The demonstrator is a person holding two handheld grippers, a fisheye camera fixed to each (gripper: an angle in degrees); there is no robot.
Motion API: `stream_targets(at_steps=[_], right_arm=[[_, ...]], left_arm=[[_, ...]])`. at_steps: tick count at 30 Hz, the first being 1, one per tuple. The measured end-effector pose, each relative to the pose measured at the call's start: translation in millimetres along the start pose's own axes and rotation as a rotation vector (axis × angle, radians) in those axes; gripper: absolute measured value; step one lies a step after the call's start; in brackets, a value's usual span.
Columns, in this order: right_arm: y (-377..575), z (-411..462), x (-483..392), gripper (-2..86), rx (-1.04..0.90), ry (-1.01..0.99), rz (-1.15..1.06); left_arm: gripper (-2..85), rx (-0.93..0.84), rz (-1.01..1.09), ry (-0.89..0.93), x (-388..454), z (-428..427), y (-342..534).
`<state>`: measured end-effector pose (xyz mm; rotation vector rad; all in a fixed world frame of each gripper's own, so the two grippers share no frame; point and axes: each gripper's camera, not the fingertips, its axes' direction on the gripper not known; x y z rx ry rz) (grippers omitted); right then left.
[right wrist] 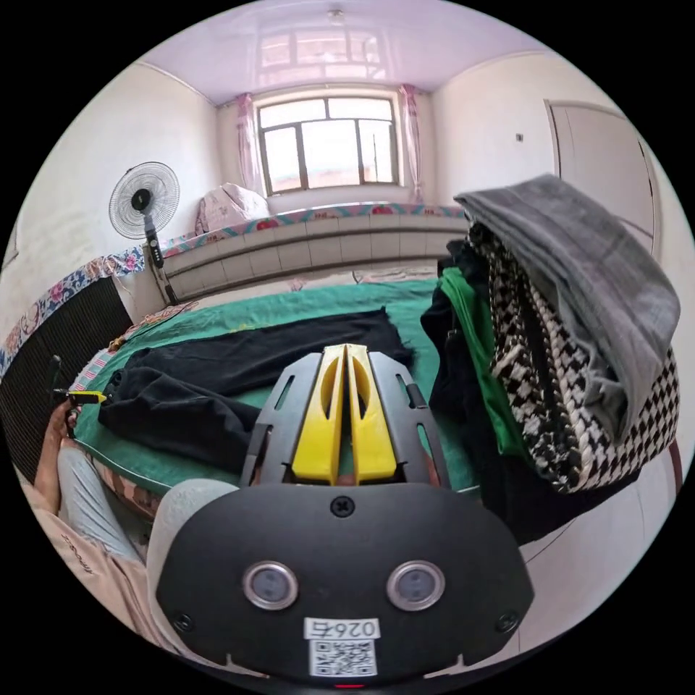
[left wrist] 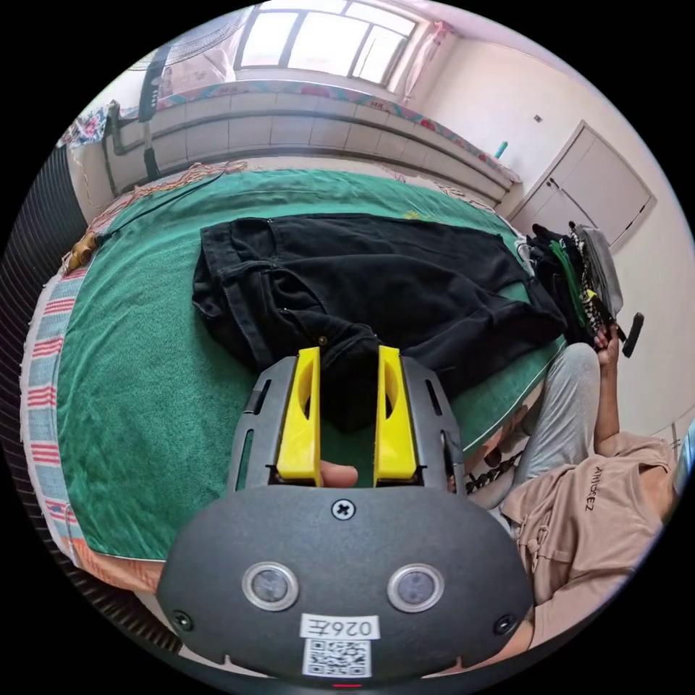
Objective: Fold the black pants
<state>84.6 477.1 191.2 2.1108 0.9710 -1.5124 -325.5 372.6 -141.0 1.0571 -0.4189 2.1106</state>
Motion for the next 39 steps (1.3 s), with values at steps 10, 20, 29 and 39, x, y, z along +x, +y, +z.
stream_targets(at_steps=[10,20,29,39], right_arm=[[-86.9,291.0,41.0,10.8,-0.334,-0.162,0.171],[-101.9,282.9,111.4,-0.8,-0.208,-0.240,0.215],[37.0,307.2,174.3,4.5,-0.239,-0.326,0.403],[145.9,349.7,39.5,8.2,-0.326,-0.290,0.279]], left_arm=[[9.4,-0.094,0.067,-0.108,7.8,14.8,-15.6],[5.1,0.204,-0.041,0.018,-47.1,-89.4,46.2],[8.1,0.368,-0.121,0.283,-100.6,-80.1,129.9],[12.4,0.108,-0.102,0.095,-92.3,-69.4,157.9]])
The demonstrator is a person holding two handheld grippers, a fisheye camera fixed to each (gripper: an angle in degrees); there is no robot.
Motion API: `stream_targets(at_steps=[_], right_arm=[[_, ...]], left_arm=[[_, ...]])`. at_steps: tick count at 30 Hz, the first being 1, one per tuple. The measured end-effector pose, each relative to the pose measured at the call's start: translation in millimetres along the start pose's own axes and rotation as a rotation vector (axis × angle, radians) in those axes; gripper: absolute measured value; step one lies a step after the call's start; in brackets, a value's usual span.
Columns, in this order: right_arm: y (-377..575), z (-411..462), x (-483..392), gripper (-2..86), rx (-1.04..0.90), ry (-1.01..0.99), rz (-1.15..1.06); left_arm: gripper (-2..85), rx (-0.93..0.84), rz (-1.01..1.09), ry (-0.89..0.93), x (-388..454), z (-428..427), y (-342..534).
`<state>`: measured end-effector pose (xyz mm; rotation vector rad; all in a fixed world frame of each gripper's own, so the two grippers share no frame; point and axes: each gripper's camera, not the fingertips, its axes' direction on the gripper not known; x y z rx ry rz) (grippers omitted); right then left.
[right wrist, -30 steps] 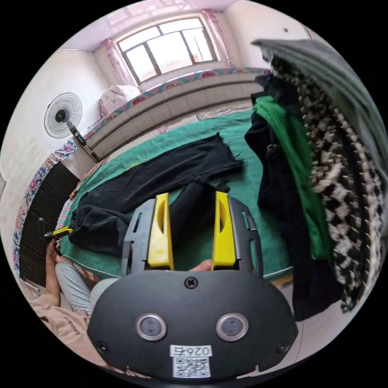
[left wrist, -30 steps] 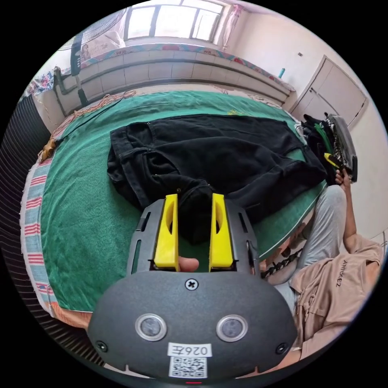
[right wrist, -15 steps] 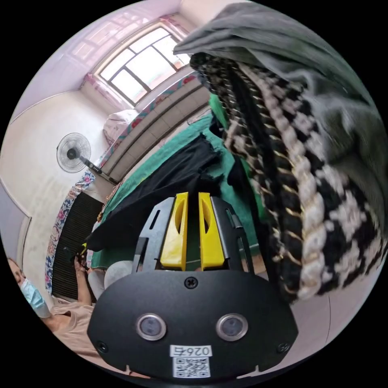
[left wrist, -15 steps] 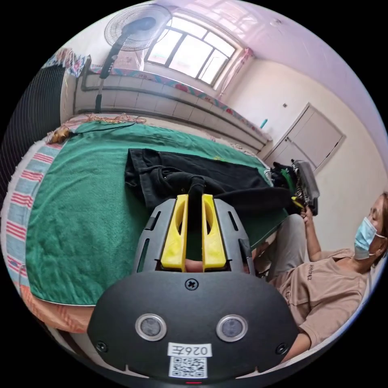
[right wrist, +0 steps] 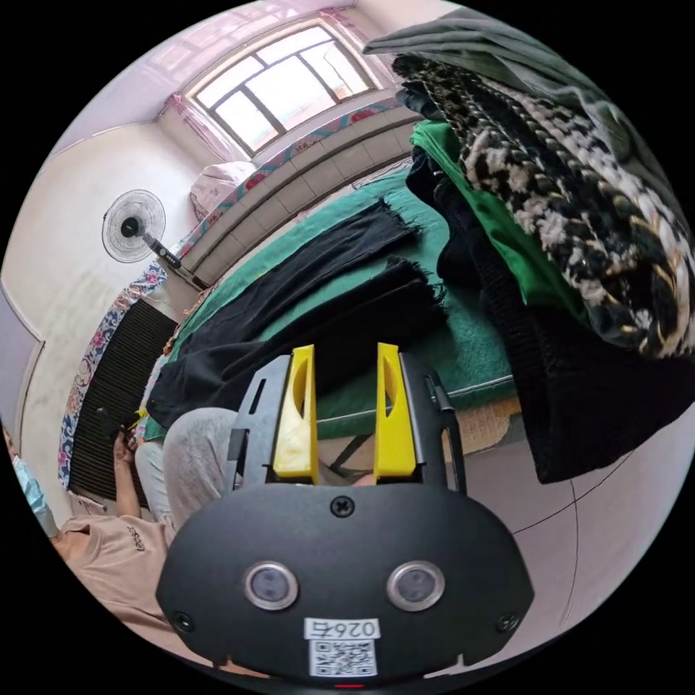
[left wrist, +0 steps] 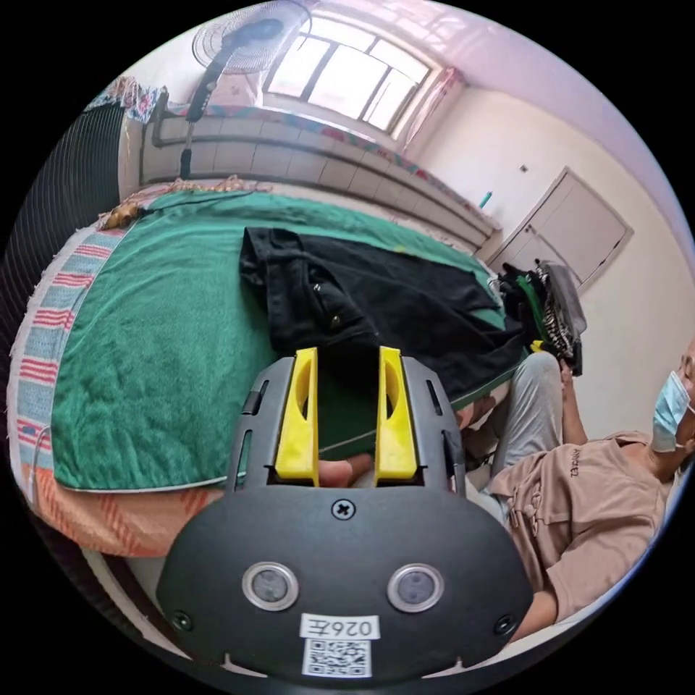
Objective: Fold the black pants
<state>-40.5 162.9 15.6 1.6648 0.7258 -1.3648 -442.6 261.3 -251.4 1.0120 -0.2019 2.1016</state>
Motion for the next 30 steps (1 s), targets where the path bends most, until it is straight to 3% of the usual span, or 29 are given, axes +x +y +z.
stream_targets(at_steps=[2,7,13,15,19,21,24,30], right_arm=[[21.6,24.1,-32.2,8.3,-0.004,0.075,-0.069],[81.7,88.6,-118.3,9.0,-0.038,0.290,-0.383],[178.6,193.4,-182.3,10.8,-0.139,0.624,-0.790],[198.2,223.7,-187.1,10.6,-0.185,0.679,-0.868],[214.3,247.1,-179.2,-0.1,-0.340,0.601,-0.859],[225.3,228.4,-178.5,-1.0,-0.355,0.611,-0.828],[260.7,156.3,-182.0,-1.5,-0.225,0.614,-0.780],[301.0,-68.4,-154.2,-1.6,0.116,0.330,-0.578]], left_arm=[[13.1,-0.040,0.012,-0.025,1.1,5.7,6.4],[17.6,0.064,0.117,-0.079,9.2,5.5,30.6],[20.2,-0.032,0.065,0.023,-17.9,46.7,29.6],[17.1,-0.049,0.066,0.053,-23.9,60.9,27.3],[4.5,-0.105,0.042,0.229,-40.5,88.1,24.8],[3.0,-0.072,0.052,0.240,-45.8,86.4,31.2],[0.8,-0.012,0.078,0.228,-53.1,76.2,48.6],[0.7,0.119,0.115,0.194,-64.3,59.5,79.4]])
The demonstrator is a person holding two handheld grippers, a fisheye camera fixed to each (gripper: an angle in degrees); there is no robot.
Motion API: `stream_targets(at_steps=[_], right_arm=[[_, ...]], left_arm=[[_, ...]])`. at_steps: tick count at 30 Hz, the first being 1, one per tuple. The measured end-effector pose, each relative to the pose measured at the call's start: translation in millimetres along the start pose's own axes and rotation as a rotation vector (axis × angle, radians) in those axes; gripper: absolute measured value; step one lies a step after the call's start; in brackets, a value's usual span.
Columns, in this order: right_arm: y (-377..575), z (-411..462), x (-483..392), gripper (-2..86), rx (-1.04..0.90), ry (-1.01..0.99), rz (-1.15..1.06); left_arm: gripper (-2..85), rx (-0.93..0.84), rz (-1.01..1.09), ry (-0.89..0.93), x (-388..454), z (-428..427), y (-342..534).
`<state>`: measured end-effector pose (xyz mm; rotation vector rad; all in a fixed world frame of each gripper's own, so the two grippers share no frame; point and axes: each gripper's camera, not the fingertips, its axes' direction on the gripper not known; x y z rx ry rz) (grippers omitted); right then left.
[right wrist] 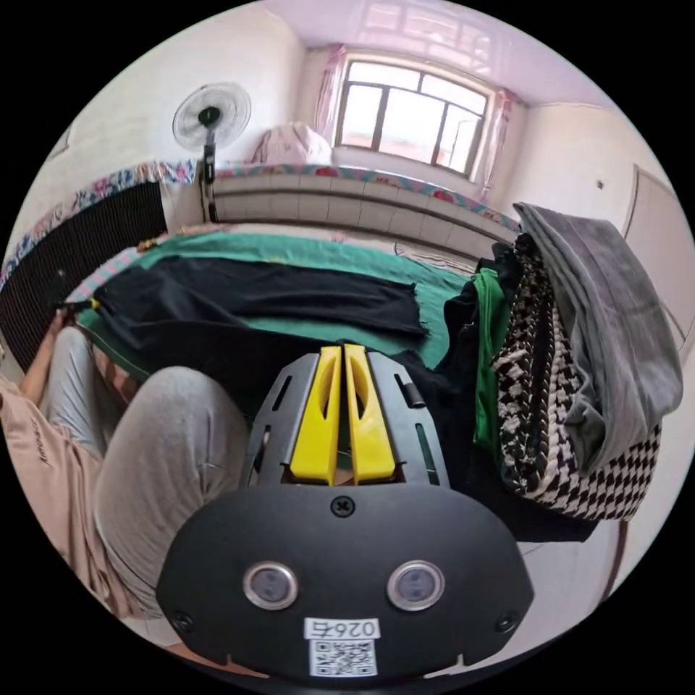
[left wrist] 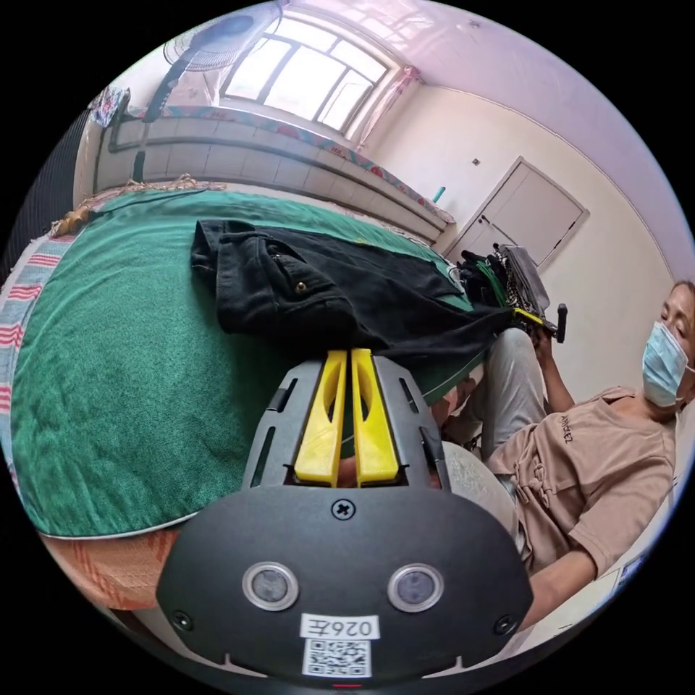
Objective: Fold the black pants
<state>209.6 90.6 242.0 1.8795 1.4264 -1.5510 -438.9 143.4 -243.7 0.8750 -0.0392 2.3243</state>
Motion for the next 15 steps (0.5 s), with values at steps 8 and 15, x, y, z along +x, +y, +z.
stream_targets(at_steps=[8,15], right_arm=[[44.6,-153.0,94.7,-1.6,0.133,-0.111,0.078],[89.2,-263.9,182.9,-1.6,0.246,-0.161,0.131]], left_arm=[[17.8,0.187,-0.335,0.218,-78.2,-7.8,55.6],[5.9,0.140,-0.235,0.314,-92.5,5.4,35.0]])
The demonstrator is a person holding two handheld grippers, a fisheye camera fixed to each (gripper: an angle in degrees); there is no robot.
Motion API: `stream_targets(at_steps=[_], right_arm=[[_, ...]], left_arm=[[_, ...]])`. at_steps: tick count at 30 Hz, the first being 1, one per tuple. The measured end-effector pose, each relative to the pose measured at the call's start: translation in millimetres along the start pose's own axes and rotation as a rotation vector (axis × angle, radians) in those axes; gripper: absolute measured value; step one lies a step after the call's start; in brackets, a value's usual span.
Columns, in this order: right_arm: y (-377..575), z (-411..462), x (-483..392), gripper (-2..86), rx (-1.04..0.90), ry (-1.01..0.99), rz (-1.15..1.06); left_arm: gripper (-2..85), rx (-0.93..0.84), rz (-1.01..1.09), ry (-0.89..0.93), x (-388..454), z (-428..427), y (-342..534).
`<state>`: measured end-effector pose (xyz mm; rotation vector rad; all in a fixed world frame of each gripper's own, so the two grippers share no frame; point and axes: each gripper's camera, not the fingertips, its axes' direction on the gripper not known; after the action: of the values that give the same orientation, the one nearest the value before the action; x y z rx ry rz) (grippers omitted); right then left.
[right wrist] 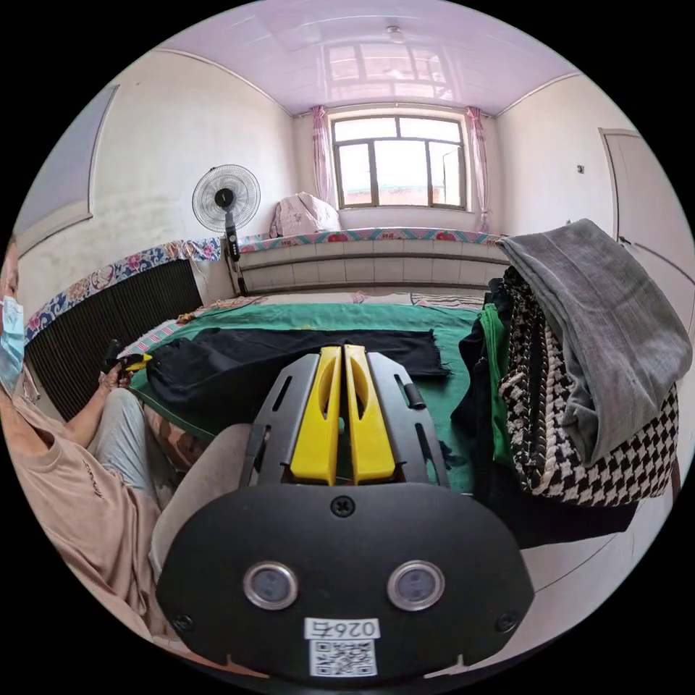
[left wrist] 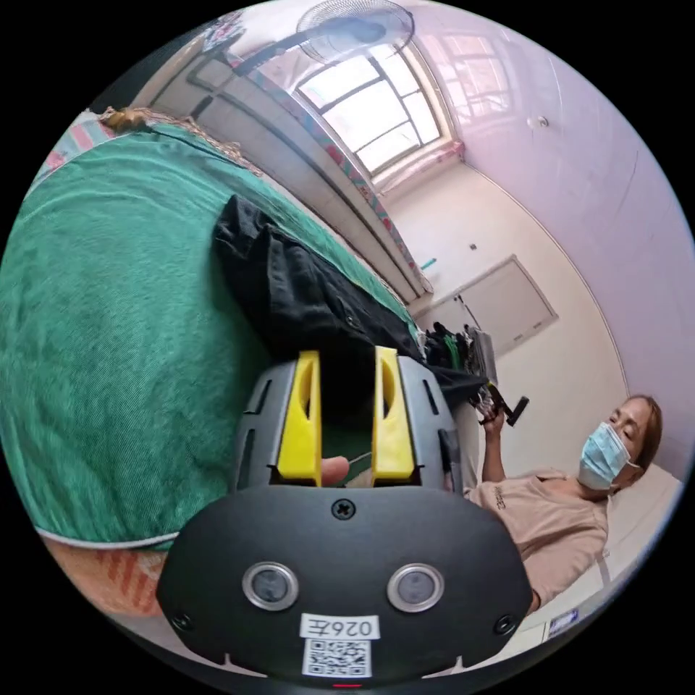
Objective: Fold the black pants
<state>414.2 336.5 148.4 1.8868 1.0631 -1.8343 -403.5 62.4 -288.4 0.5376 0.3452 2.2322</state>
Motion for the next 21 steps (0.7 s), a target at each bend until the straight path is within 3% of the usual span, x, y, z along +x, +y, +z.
stream_targets(at_steps=[3,5,12,18,21], right_arm=[[7.5,-47.5,49.5,-1.6,0.007,0.013,0.038],[16.1,-72.0,90.6,-1.6,-0.017,0.069,0.042],[-10.9,-52.5,251.1,-1.5,-0.073,0.070,0.072],[-95.2,102.8,429.1,-1.3,-0.276,0.119,0.036],[-124.3,227.1,523.8,-0.5,-0.396,0.161,0.046]], left_arm=[[2.2,0.097,0.095,-0.100,20.7,-17.9,3.0],[1.7,0.159,0.099,-0.067,21.7,-30.0,7.9],[1.2,0.264,0.050,-0.041,14.0,-29.3,-14.7],[2.2,0.274,-0.012,-0.082,-7.1,21.6,-99.0],[4.6,0.283,-0.097,-0.146,-38.6,65.1,-150.7]])
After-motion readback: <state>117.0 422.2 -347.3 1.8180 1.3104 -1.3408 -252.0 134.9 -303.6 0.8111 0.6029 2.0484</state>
